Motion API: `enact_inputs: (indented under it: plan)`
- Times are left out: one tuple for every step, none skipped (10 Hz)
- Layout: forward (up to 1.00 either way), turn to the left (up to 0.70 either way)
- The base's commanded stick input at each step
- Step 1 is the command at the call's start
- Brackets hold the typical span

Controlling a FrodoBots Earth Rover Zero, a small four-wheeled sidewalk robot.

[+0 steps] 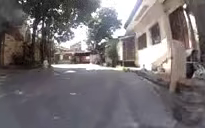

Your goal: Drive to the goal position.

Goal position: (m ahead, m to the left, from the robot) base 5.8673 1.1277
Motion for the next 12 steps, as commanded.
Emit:
enact_inputs:
  plan:
    - [1.0, 0.0]
    - [1.0, 0.0]
    - [1.0, 0.0]
    - [1.0, 0.0]
    - [1.0, 0.0]
    - [1.0, 0.0]
    - [1.0, 0.0]
    - [1.0, 0.0]
    - [1.0, 0.0]
    - [1.0, -0.08]
    - [1.0, -0.33]
    - [1.0, -0.4]
